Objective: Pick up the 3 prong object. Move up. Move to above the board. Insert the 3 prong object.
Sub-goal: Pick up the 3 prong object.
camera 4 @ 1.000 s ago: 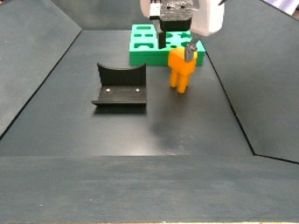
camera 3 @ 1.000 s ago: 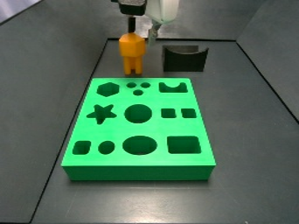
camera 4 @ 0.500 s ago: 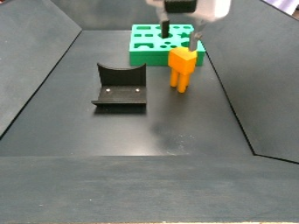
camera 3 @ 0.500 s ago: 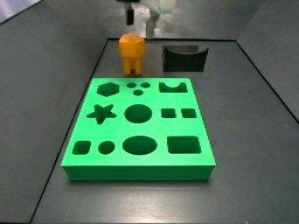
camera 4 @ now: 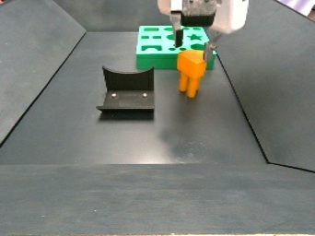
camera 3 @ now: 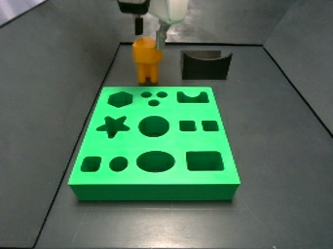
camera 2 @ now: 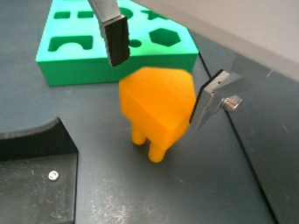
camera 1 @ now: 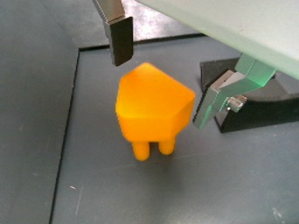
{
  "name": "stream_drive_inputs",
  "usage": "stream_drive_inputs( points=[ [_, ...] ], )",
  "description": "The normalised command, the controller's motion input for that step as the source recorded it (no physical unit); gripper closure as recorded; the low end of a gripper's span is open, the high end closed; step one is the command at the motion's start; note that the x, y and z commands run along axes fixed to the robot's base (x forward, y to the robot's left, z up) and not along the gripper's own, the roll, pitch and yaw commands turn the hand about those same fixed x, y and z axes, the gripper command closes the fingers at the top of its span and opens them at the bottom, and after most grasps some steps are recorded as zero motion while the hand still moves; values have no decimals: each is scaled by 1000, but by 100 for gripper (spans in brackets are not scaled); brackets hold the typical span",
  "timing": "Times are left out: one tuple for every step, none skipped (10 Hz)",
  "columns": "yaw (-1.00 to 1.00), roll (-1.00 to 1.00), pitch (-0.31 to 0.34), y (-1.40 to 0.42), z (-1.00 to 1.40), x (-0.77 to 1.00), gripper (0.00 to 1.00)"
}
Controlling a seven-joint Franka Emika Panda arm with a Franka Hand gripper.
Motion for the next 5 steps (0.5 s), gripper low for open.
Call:
stream_drive_inputs(
  points=[
    [11, 53, 24, 114, -177, 146, 0],
    [49, 63, 66, 254, -57, 154, 0],
    [0, 29, 59, 129, -69, 189, 0],
    [0, 33, 30, 0, -137, 191, 0],
    [0, 120, 7, -34, -280, 46, 0]
  ],
)
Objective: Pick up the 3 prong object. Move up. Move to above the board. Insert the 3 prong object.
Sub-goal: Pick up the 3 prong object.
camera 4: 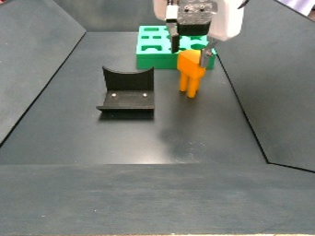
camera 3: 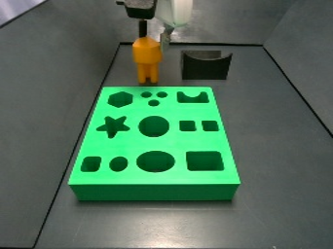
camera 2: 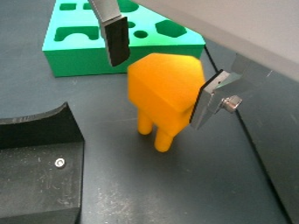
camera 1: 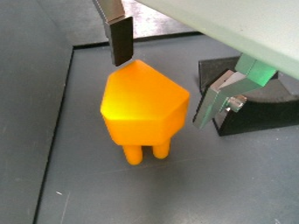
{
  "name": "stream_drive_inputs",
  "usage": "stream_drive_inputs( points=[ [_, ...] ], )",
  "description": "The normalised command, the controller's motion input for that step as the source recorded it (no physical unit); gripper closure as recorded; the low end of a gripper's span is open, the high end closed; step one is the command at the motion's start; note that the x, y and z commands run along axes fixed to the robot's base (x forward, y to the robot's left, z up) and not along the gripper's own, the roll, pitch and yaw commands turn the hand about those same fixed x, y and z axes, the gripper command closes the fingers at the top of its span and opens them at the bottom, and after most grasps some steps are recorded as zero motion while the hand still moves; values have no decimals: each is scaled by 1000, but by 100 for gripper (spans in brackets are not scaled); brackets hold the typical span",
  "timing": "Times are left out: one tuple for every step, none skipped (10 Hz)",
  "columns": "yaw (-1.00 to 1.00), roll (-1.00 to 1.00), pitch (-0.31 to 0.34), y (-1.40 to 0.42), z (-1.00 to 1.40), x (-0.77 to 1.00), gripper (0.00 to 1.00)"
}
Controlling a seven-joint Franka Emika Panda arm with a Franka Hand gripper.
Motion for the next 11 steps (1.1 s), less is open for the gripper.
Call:
stream_drive_inputs(
  points=[
    [0, 121, 0, -54, -314, 0, 0],
    [0, 104, 0, 0, -349, 0, 0],
    [20, 86, 0, 0, -354, 0, 0],
    [17, 36, 0, 0, -317, 0, 0],
    [29, 0, 0, 14, -177, 0, 0],
    [0, 0, 0, 0, 0, 0, 100],
    [0, 0, 0, 0, 0, 0, 100],
    [0, 0, 0, 0, 0, 0, 100],
    [0, 0, 0, 0, 0, 0, 100],
    [0, 0, 0, 0, 0, 0, 100],
    [0, 0, 0, 0, 0, 0, 100]
  ],
)
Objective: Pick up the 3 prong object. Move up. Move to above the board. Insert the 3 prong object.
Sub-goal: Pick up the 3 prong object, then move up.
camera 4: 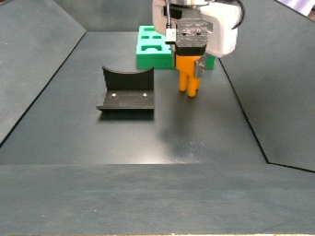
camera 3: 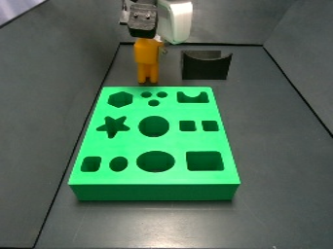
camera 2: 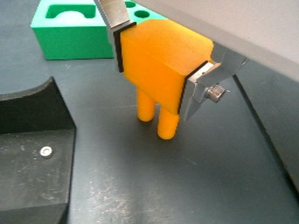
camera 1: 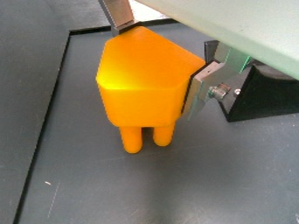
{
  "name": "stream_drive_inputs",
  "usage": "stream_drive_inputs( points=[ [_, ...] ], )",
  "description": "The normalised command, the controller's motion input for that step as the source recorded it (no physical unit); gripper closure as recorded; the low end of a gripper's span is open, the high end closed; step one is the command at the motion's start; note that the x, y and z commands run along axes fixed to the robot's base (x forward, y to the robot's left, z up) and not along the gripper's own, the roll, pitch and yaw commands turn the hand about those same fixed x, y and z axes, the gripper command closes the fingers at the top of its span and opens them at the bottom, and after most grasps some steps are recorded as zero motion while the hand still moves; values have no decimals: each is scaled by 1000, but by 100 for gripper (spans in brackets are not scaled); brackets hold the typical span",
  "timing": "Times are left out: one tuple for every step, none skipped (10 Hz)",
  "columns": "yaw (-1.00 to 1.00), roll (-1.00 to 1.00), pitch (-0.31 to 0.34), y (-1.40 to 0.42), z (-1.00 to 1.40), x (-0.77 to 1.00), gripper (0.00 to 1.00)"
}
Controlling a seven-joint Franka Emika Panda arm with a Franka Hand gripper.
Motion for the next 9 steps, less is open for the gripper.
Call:
stream_drive_inputs(
  points=[
    [0, 0, 0, 0, 0, 0, 100],
    [0, 0, 0, 0, 0, 0, 100],
    [0, 0, 0, 0, 0, 0, 100],
    [0, 0, 0, 0, 0, 0, 100],
    [0, 0, 0, 0, 0, 0, 100],
    [0, 0, 0, 0, 0, 0, 100],
    [0, 0, 0, 0, 0, 0, 100],
    [0, 0, 0, 0, 833, 0, 100],
    [-14, 0, 20, -24, 772, 20, 100]
  ],
)
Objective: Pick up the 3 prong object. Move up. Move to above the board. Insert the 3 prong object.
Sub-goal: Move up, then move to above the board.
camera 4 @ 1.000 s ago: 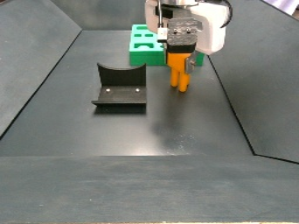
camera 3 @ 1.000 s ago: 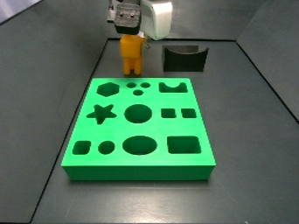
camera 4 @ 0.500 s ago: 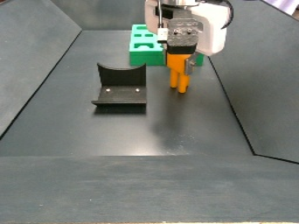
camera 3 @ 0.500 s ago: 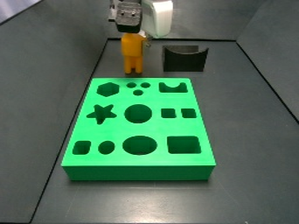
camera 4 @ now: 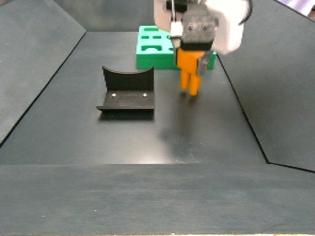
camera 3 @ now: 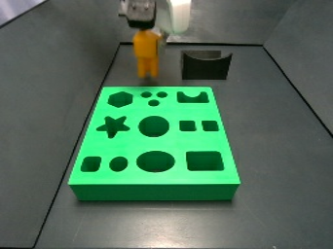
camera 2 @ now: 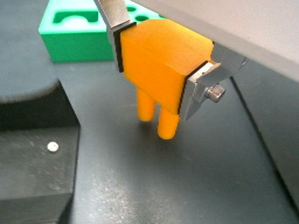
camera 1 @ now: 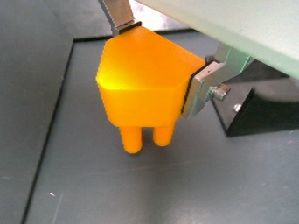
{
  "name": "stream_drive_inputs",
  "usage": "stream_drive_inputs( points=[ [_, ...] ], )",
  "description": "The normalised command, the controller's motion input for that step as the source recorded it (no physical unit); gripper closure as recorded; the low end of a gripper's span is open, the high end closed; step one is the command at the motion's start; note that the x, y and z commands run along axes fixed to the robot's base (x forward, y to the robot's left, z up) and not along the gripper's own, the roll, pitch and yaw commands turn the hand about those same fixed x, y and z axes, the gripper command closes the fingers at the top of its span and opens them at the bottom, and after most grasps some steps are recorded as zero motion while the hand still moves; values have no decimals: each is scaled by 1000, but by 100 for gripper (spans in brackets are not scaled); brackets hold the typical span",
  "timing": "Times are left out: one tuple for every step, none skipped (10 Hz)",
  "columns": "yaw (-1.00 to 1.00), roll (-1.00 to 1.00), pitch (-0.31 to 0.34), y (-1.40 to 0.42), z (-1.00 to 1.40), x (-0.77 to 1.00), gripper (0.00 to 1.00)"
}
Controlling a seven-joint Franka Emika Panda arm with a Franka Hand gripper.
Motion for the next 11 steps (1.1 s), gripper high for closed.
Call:
stream_drive_inputs(
  points=[
    [-17, 2, 72, -20, 559, 20, 100],
    [-17, 4, 80, -15, 451, 15, 100],
    [-16, 8, 80, -5, 225, 14, 100],
    [174, -235, 50, -246, 1000, 163, 100],
    [165, -230, 71, -248, 1000, 161, 100],
    [141, -214, 79, -236, 1000, 155, 100],
    [87, -189, 82, -220, 1000, 147, 100],
    [54, -146, 84, -214, 1000, 143, 100],
    [42, -113, 88, -204, 1000, 139, 100],
    [40, -99, 89, -198, 1000, 136, 100],
    [32, -79, 90, -188, 1000, 130, 100]
  ],
)
